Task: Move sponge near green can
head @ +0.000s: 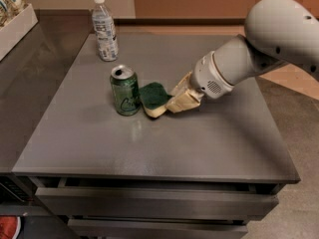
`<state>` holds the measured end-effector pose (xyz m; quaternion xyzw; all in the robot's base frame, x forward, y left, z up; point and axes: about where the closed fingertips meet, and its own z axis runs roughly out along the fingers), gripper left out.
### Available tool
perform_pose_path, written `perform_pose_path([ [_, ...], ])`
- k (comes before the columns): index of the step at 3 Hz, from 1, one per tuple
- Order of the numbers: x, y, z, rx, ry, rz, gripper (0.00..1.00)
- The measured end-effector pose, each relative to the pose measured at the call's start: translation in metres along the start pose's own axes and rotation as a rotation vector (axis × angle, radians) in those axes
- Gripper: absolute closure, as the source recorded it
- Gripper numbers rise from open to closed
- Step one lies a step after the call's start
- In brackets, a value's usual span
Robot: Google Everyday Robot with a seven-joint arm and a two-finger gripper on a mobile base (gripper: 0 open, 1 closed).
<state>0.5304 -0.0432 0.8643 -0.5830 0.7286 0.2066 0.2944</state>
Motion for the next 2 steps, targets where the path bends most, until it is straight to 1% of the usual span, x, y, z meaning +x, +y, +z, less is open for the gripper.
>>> perform_pose_path([
  [2, -0.0015, 0.0016, 0.0021, -0.005, 0.001, -0.004, 0.13],
])
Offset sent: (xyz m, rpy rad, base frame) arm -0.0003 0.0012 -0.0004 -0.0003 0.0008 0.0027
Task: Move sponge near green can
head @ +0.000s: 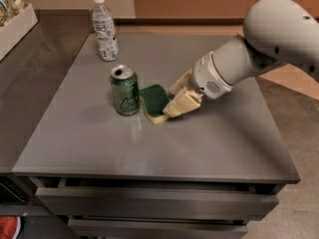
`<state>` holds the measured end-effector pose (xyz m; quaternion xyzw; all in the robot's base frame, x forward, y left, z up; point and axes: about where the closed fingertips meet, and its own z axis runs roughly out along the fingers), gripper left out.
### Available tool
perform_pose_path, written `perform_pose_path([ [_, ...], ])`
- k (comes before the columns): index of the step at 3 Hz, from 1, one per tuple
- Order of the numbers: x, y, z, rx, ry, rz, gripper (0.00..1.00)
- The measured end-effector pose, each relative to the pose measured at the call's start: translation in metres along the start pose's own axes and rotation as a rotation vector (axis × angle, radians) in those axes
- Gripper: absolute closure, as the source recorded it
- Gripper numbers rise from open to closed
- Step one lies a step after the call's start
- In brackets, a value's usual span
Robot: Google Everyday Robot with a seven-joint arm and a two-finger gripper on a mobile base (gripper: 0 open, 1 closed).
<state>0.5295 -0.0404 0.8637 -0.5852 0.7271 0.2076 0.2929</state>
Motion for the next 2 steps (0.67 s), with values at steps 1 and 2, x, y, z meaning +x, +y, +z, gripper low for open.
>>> perform_pose_path([
  [1, -0.0008, 0.0009, 0.0010, -0.002, 0.001, -0.002, 0.00],
  [2, -0.0008, 0.0009, 0.0010, -0.002, 0.001, -0.002, 0.00],
])
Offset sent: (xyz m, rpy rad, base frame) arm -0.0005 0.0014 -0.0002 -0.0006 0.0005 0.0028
